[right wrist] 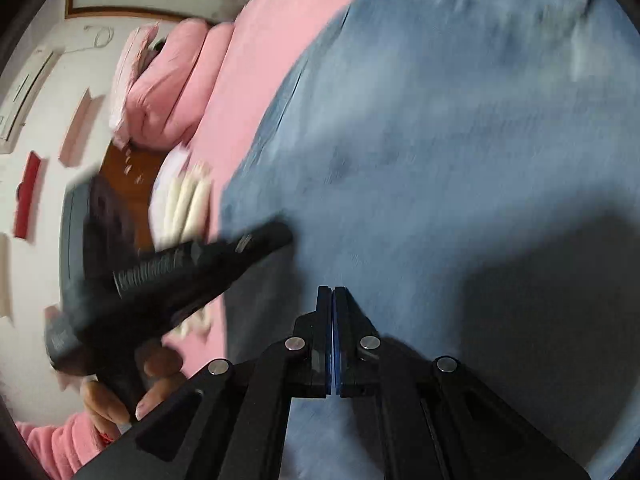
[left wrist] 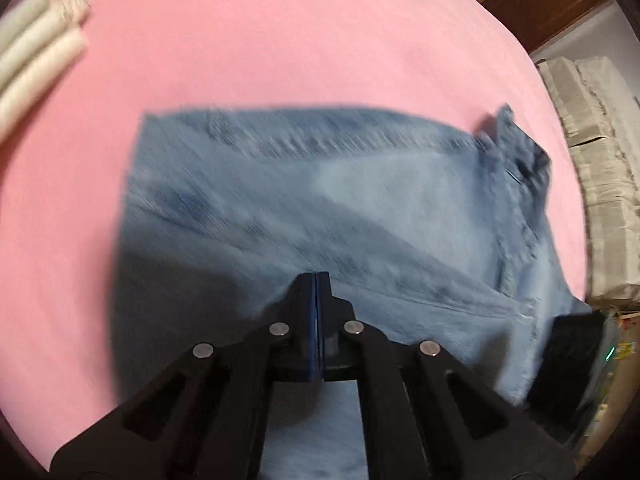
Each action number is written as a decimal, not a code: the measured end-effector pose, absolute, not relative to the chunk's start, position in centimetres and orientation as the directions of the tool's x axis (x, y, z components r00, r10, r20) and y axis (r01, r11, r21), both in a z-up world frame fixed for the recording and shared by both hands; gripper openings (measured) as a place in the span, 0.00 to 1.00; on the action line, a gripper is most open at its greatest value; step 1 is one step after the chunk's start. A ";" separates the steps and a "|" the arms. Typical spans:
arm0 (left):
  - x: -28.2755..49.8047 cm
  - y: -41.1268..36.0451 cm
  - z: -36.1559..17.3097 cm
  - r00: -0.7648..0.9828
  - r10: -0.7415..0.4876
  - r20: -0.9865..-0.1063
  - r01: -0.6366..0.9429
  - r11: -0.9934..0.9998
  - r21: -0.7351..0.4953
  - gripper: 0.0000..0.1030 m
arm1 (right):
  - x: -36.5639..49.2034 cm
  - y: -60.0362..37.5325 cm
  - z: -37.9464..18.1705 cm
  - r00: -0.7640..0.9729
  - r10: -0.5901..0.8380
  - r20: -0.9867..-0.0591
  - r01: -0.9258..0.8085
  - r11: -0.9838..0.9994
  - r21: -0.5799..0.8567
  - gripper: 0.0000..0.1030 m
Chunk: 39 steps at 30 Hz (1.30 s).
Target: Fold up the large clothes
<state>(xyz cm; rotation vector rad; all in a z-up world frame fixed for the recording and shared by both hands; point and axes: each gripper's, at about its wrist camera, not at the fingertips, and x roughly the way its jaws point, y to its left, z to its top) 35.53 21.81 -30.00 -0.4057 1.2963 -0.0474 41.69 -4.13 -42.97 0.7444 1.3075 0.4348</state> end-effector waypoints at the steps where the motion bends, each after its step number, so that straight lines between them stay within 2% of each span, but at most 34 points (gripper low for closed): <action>1: 35.7 22.9 -29.7 0.290 -0.239 -0.927 -0.194 0.933 -0.302 0.01 | 42.6 -5.9 -42.9 0.280 0.652 -0.705 0.142 0.698 0.702 0.00; 5: 36.0 25.6 -29.5 0.318 -0.212 -0.924 -0.189 0.941 -0.281 0.01 | 41.8 -14.8 -41.4 0.448 0.496 -0.744 0.232 0.739 0.632 0.00; 6: 36.0 26.2 -29.3 0.331 -0.164 -0.929 -0.202 0.950 -0.239 0.01 | 41.2 -16.8 -41.2 0.465 0.467 -0.752 0.251 0.745 0.618 0.00; 7: 36.2 27.2 -29.5 0.343 -0.076 -0.936 -0.243 0.956 -0.166 0.01 | 40.5 -18.7 -40.9 0.482 0.345 -0.805 0.308 0.794 0.525 0.00; 8: 35.8 28.2 -29.5 0.345 -0.065 -0.936 -0.269 0.949 -0.165 0.01 | 39.9 -20.0 -41.0 0.503 0.346 -0.792 0.315 0.780 0.541 0.00; 10: 35.7 29.6 -30.0 0.333 -0.115 -0.936 -0.283 0.935 -0.215 0.01 | 39.4 -20.1 -41.1 0.501 0.361 -0.786 0.316 0.769 0.555 0.00; 13: 36.0 29.3 -28.9 0.319 -0.072 -0.945 -0.259 0.953 -0.160 0.01 | 40.1 -17.2 -39.8 0.481 0.216 -0.850 0.280 0.881 0.382 0.00; 15: 35.7 28.8 -27.6 0.337 -0.090 -0.937 -0.248 0.952 -0.180 0.01 | 40.7 -14.8 -38.5 0.484 0.143 -0.863 0.313 0.893 0.323 0.00; 17: 34.6 28.2 -26.7 0.350 -0.189 -0.918 -0.222 0.935 -0.277 0.01 | 39.8 -15.2 -36.8 0.524 0.220 -0.823 0.292 0.861 0.416 0.00; 20: 33.2 26.1 -28.2 0.274 -0.330 -0.904 -0.226 0.891 -0.394 0.01 | 38.9 -10.7 -37.3 0.461 0.507 -0.728 0.220 0.730 0.648 0.00; 23: 30.2 24.1 -30.4 0.212 -0.312 -0.926 -0.228 0.906 -0.357 0.01 | 37.9 -5.2 -39.4 0.311 0.634 -0.708 0.178 0.692 0.699 0.00; 26: 27.2 24.5 -31.2 0.202 -0.283 -0.937 -0.240 0.914 -0.328 0.01 | 36.2 -0.5 -42.0 0.166 0.648 -0.743 0.129 0.733 0.668 0.00; 32: 23.6 26.2 -31.7 0.200 -0.187 -0.962 -0.242 0.942 -0.233 0.01 | 33.9 -3.2 -44.6 0.187 0.694 -0.696 0.223 0.660 0.718 0.00; 35: 22.9 28.2 -31.3 0.189 -0.211 -0.959 -0.241 0.937 -0.253 0.01 | 32.3 -9.3 -42.5 0.289 0.509 -0.811 0.245 0.780 0.576 0.00; 37: 22.5 28.8 -30.8 0.184 -0.201 -0.962 -0.213 0.947 -0.238 0.01 | 31.2 -14.2 -41.8 0.345 0.328 -0.879 0.354 0.822 0.446 0.00; 39: 22.5 28.3 -30.9 0.182 -0.185 -0.966 -0.190 0.957 -0.219 0.01 | 30.2 -17.8 -41.3 0.380 0.192 -0.905 0.439 0.824 0.359 0.00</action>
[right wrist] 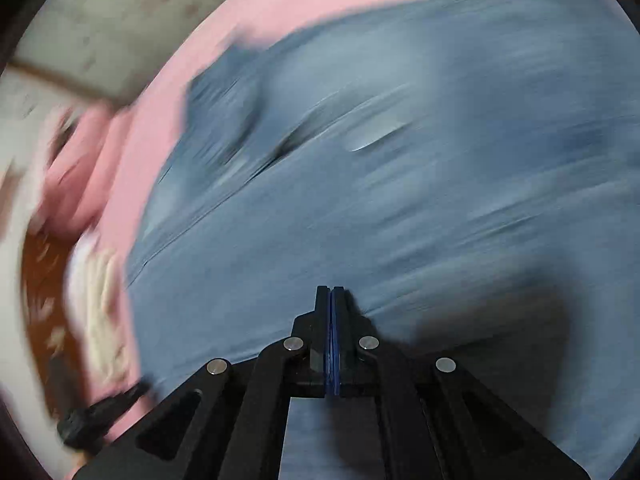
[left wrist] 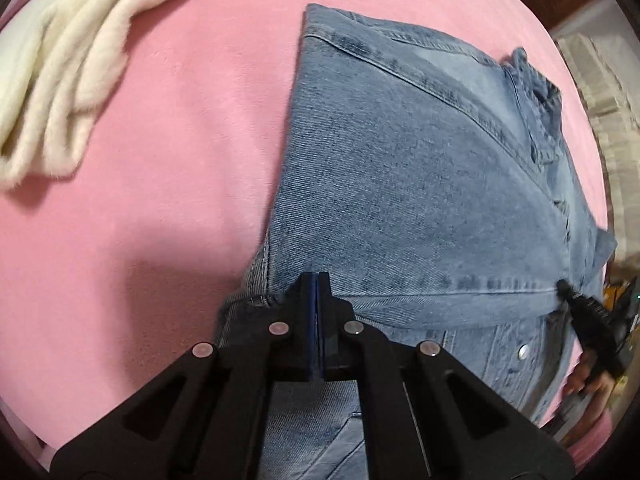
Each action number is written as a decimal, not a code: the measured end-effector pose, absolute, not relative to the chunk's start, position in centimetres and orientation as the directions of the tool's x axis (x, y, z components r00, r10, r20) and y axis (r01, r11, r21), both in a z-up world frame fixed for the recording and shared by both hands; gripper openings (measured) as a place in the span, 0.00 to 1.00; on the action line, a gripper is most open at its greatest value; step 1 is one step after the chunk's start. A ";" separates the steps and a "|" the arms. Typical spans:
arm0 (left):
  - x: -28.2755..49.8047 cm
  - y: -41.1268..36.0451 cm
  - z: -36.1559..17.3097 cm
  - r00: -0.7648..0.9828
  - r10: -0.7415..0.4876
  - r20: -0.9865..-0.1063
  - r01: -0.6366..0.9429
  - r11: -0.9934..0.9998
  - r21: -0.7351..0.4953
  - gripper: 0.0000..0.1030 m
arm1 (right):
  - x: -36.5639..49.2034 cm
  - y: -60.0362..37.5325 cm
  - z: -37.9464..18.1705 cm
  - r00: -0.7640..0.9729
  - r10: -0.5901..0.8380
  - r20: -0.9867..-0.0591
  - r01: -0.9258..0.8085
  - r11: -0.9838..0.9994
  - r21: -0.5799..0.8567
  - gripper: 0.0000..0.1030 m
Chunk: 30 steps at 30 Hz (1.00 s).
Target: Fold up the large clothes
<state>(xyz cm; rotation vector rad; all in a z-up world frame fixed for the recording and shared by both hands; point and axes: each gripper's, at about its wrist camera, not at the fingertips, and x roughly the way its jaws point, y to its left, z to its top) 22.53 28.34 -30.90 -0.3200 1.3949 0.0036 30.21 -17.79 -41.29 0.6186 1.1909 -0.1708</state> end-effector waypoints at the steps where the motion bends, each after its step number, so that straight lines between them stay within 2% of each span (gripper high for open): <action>1: 22.9 27.6 -31.3 0.187 -0.171 -0.967 -0.182 0.962 -0.205 0.01 | 29.8 -19.2 -41.4 0.403 0.215 -0.890 0.444 0.804 0.396 0.00; 2: 22.8 27.5 -31.2 0.192 -0.161 -0.968 -0.180 0.964 -0.196 0.01 | 29.8 -19.9 -42.0 0.396 0.278 -0.875 0.448 0.774 0.448 0.00; 3: 23.0 27.0 -31.4 0.197 -0.149 -0.969 -0.183 0.965 -0.186 0.01 | 29.9 -20.0 -42.1 0.390 0.278 -0.878 0.447 0.776 0.444 0.00; 7: 22.8 26.9 -30.8 0.194 -0.106 -0.975 -0.184 0.973 -0.142 0.01 | 31.0 -17.3 -41.4 0.327 0.133 -0.936 0.374 0.891 0.257 0.00; 11: 24.5 23.8 -30.9 0.179 -0.060 -0.982 -0.145 0.986 -0.086 0.01 | 30.3 -17.3 -40.6 0.336 0.088 -0.938 0.453 0.858 0.243 0.00; 15: 24.9 21.2 -30.4 0.142 0.024 -0.990 -0.098 0.995 0.010 0.01 | 30.3 -17.1 -38.2 0.286 0.111 -0.952 0.466 0.852 0.240 0.00; 16: 24.5 20.8 -30.1 0.132 0.037 -0.990 -0.088 0.996 0.026 0.01 | 28.1 -18.2 -36.2 0.272 0.123 -0.954 0.461 0.854 0.242 0.00; 24: 19.5 20.8 -25.8 0.066 0.010 -0.998 -0.089 0.996 0.005 0.03 | 22.4 -13.1 -30.6 0.146 0.167 -0.975 0.435 0.875 0.215 0.04; 25: 18.9 21.0 -25.4 0.046 -0.002 -0.999 -0.092 0.996 -0.006 0.08 | 21.4 -12.5 -30.1 0.130 0.191 -0.973 0.429 0.874 0.229 0.04; 27: 17.3 21.5 -24.8 0.005 -0.032 -0.999 -0.096 0.995 -0.032 0.40 | 19.2 -11.0 -28.9 0.101 0.216 -0.971 0.423 0.874 0.238 0.10; 28: 16.6 21.8 -24.5 -0.024 -0.053 -0.998 -0.100 0.994 -0.050 0.71 | 18.4 -10.5 -28.5 0.089 0.222 -0.971 0.421 0.875 0.239 0.28; 29: 15.5 22.4 -24.1 -0.041 -0.079 -0.996 -0.102 0.992 -0.074 0.83 | 17.4 -9.8 -27.9 0.077 0.229 -0.970 0.417 0.876 0.240 0.61; 30: 14.8 22.6 -24.0 -0.052 -0.112 -0.992 -0.100 0.989 -0.106 0.83 | 16.5 -9.3 -27.5 0.071 0.235 -0.969 0.415 0.877 0.243 0.78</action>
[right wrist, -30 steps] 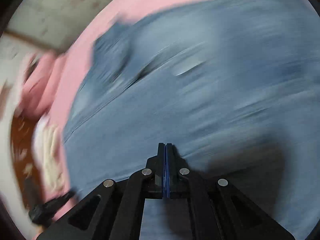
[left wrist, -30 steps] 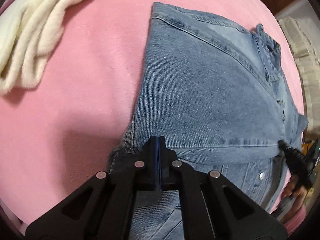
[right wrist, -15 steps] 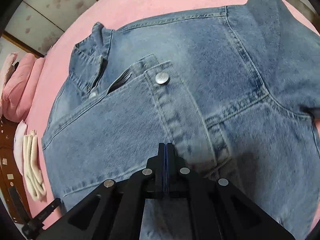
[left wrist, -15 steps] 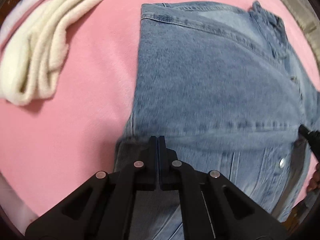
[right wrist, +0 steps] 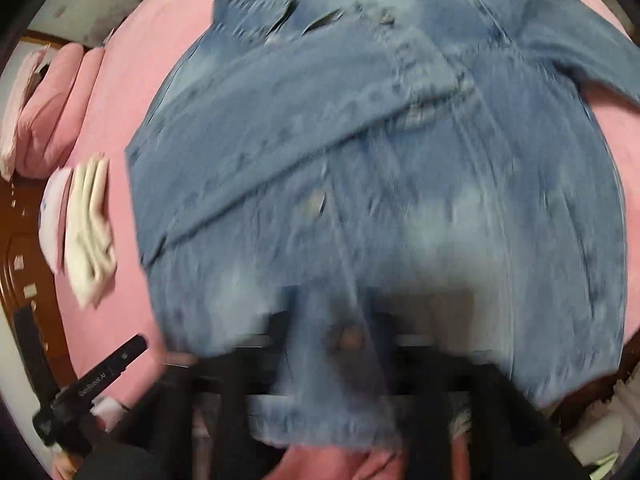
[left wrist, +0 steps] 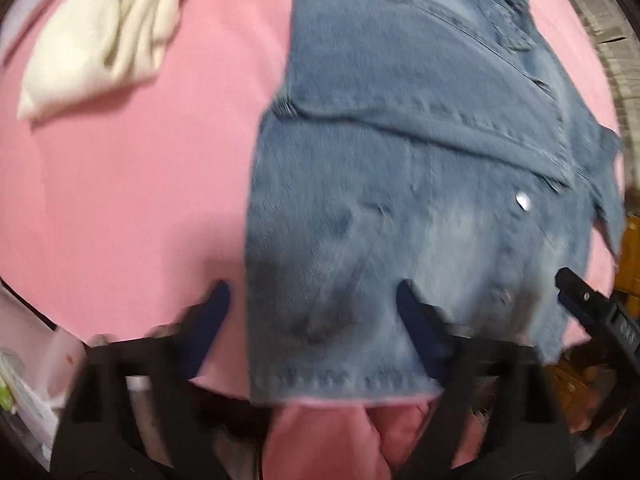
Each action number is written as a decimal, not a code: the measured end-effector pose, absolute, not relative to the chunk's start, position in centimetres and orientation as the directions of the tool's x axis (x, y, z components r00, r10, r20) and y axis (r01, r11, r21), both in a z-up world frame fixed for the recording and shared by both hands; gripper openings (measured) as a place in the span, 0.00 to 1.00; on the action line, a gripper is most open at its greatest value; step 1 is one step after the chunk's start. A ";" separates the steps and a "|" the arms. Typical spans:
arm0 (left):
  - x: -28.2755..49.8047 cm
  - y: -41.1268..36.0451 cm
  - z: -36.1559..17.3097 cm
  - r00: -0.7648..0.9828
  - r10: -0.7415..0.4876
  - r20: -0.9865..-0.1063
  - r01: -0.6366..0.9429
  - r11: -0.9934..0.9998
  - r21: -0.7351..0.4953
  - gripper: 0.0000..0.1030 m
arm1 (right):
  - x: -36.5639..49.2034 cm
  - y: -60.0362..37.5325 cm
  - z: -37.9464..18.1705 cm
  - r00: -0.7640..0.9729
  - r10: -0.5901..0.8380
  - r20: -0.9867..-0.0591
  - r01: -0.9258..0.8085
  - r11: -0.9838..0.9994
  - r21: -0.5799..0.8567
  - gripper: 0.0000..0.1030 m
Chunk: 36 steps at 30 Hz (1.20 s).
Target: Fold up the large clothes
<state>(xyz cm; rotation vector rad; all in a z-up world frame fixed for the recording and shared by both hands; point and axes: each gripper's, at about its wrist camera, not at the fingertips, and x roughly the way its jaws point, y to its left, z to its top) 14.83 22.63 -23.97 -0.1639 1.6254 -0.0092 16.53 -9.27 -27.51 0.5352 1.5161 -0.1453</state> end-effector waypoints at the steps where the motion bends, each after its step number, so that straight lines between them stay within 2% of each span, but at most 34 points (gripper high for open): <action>1: 14.0 22.9 -24.0 -0.070 -0.143 -0.987 -0.098 0.986 -0.135 0.83 | 15.6 -8.7 -27.0 0.067 0.232 -0.970 0.414 0.879 0.238 0.90; 4: 12.2 23.3 -24.1 -0.118 -0.170 -0.978 -0.095 0.983 -0.160 0.83 | 13.3 -7.1 -25.8 0.045 0.213 -0.976 0.424 0.880 0.212 0.90; 9: 11.3 23.1 -23.5 -0.075 -0.165 -0.984 -0.057 0.985 -0.161 0.83 | 9.5 -5.9 -24.2 0.074 0.222 -0.972 0.484 0.844 0.230 0.90; 21: 11.7 20.8 -20.7 0.032 -0.064 -0.997 0.022 0.998 -0.063 0.83 | 4.5 -8.7 -22.2 0.173 0.177 -0.969 0.572 0.783 0.245 0.90; 28: 10.9 14.6 -18.5 0.091 -0.081 -0.993 0.099 0.992 -0.072 0.83 | 1.7 -15.2 -22.7 0.196 0.195 -0.961 0.639 0.718 0.276 0.90; 36: 9.6 2.6 -17.8 0.110 -0.048 -0.993 0.029 0.999 -0.045 0.83 | -0.3 -30.2 -23.8 0.215 0.230 -0.949 0.718 0.621 0.314 0.90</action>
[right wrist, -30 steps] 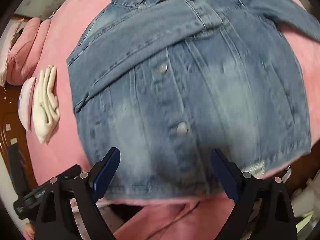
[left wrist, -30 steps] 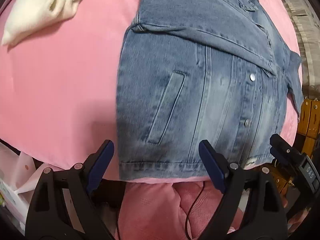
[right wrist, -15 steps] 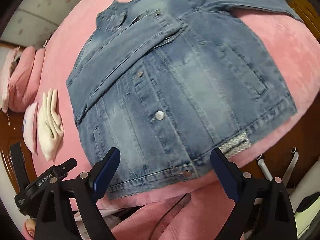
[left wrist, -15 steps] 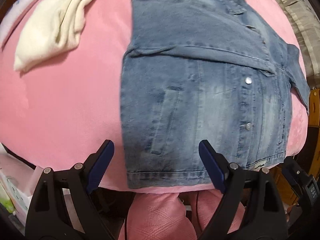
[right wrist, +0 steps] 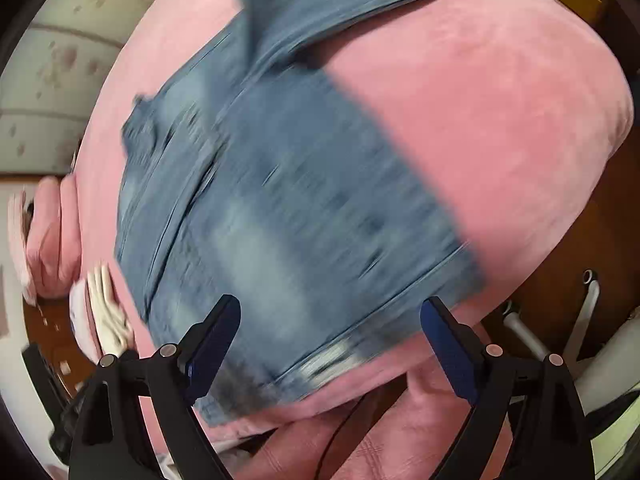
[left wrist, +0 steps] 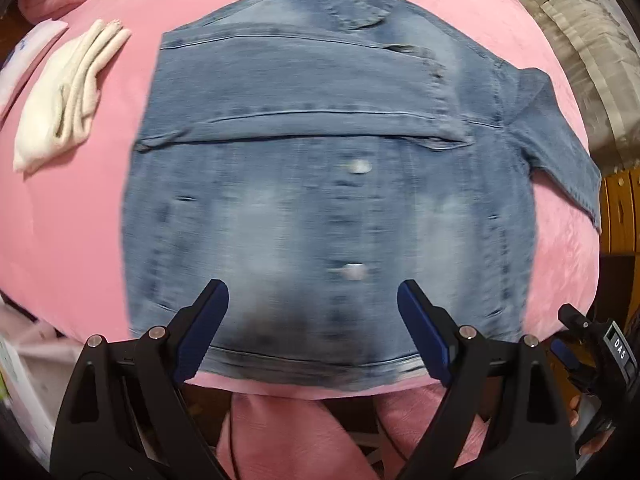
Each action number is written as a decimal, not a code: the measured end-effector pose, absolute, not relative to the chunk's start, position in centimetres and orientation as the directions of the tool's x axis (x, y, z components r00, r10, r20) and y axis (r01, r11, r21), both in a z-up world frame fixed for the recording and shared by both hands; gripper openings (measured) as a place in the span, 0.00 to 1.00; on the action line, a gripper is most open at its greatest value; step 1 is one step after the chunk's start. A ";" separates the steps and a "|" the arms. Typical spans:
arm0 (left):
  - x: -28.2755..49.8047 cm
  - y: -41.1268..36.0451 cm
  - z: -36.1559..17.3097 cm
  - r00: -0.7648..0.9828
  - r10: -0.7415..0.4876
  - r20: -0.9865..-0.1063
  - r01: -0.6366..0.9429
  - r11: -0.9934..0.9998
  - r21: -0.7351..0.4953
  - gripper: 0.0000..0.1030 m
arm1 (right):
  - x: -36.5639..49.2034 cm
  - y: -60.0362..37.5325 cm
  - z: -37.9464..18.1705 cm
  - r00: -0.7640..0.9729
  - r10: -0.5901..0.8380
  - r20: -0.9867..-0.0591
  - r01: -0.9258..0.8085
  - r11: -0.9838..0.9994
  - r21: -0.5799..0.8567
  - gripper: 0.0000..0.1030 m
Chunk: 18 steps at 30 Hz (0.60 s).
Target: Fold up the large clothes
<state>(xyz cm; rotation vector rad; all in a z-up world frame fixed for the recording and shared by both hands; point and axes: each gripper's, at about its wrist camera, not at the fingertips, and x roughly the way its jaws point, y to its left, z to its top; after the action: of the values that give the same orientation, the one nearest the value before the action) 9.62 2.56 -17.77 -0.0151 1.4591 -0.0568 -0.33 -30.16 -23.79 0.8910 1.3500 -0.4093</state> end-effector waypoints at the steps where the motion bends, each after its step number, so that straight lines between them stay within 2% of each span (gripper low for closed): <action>1: 9.3 0.3 -18.0 0.104 -0.043 -0.994 0.031 0.999 -0.040 0.83 | -0.5 -32.3 -23.9 0.218 0.230 -0.949 0.722 0.615 0.315 0.90; 5: 8.7 -7.6 -18.5 0.057 0.004 -0.998 0.071 0.997 0.008 0.83 | -1.2 -41.1 -25.1 0.212 0.214 -0.954 0.738 0.605 0.300 0.90; 12: 9.3 -20.2 -17.4 0.064 0.010 -0.998 0.282 0.959 0.028 0.83 | -3.2 -54.7 -26.9 0.281 0.199 -0.939 0.819 0.460 0.343 0.90; 18: 12.1 -26.6 -17.8 0.036 0.008 -0.999 0.258 0.966 0.017 0.83 | -2.5 -65.8 -28.7 0.371 0.140 -0.918 0.847 0.354 0.397 0.90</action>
<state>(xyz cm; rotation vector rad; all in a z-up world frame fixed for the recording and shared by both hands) 12.07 -26.64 -17.79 0.2146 1.5264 -0.1940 -2.52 -65.80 -28.70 1.1346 1.1147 -0.6068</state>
